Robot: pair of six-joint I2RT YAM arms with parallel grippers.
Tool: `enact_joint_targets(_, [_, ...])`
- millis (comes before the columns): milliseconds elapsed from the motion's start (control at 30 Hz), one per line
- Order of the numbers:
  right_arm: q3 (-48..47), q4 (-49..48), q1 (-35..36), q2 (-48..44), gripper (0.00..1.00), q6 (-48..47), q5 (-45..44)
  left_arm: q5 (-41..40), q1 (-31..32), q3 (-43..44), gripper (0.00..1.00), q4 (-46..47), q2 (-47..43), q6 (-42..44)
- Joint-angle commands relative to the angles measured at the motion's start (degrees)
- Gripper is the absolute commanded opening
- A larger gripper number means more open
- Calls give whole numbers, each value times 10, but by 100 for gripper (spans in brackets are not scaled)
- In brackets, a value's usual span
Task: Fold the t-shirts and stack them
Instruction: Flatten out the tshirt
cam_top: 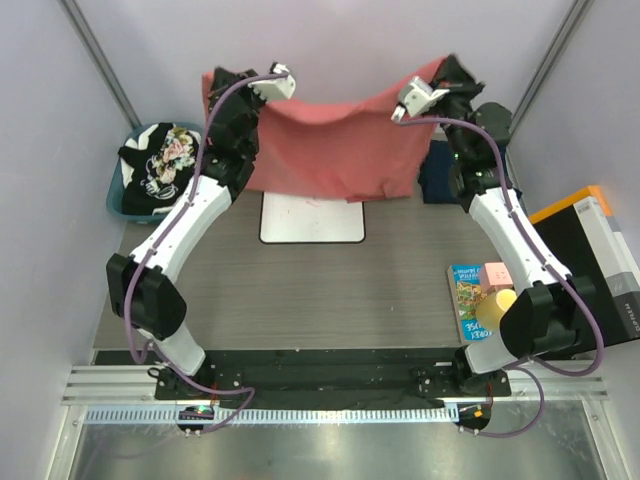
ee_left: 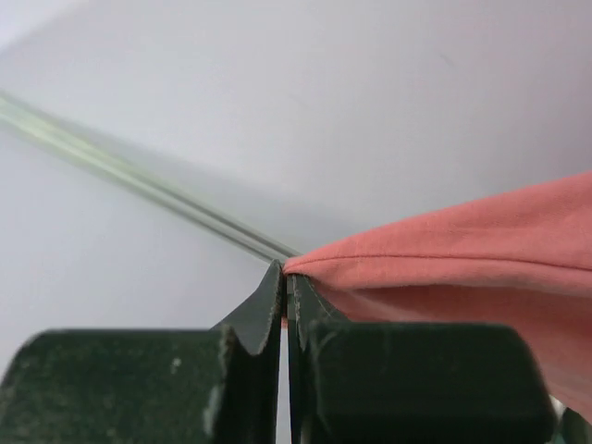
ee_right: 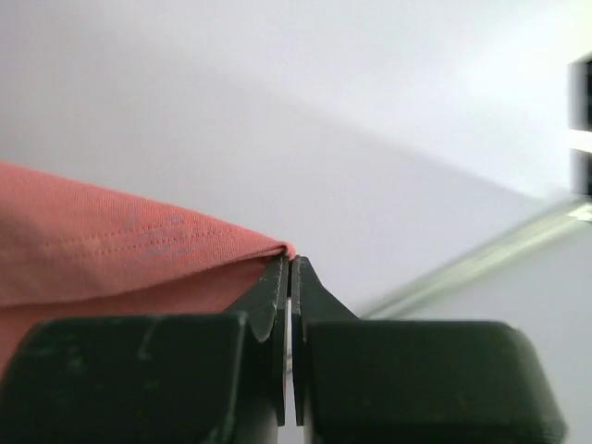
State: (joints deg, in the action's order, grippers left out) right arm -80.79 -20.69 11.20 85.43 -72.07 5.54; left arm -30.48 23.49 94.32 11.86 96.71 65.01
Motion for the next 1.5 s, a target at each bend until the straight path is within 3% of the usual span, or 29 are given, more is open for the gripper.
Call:
enact_joint_targets(0, [-35,-332,5,-48,1,4,-31,-6,14,9,0,320,-77,88])
enact_joint_targets(100, [8,-305,4,-90,1,8,-27,2,14,-39,0,361,-97,126])
enact_joint_targets(200, [120,-219,5,-174,1,18,8,31,14,-182,0,374,-150,144])
enact_joint_targets(300, [252,-62,5,-260,1,14,80,61,19,-419,0,369,-236,156])
enact_joint_targets(333, [277,45,5,-318,1,12,103,58,28,-461,0,352,-261,151])
enact_joint_targets(433, [330,277,4,-424,1,-24,168,57,48,-566,0,105,-412,74])
enact_joint_targets(467, [333,324,5,-445,1,-49,179,134,49,-569,0,-133,-513,23])
enact_joint_targets(533, [317,405,5,-477,1,-58,191,224,49,-556,0,-390,-604,10])
enact_joint_targets(567, [303,422,5,-477,1,-47,191,272,50,-554,0,-431,-668,12])
enact_joint_targets(633, [247,432,5,-457,1,-19,177,283,50,-542,0,-454,-714,-3])
enact_joint_targets(733, [175,421,5,-420,1,49,151,262,50,-467,0,-474,-676,-68])
enact_joint_targets(800, [155,410,5,-381,1,82,148,239,50,-415,0,-483,-601,-111])
enact_joint_targets(1033, [136,381,6,-247,1,88,146,182,49,-385,0,-378,-392,-97])
enact_joint_targets(1167, [119,323,6,-156,1,68,85,133,40,-282,0,-341,-247,-100])
enact_joint_targets(1333, [100,92,8,-77,1,-3,12,6,37,-136,0,-208,-106,-53])
enact_joint_targets(1467, [7,-103,8,-20,1,-25,-85,-61,30,73,0,-102,-6,-23])
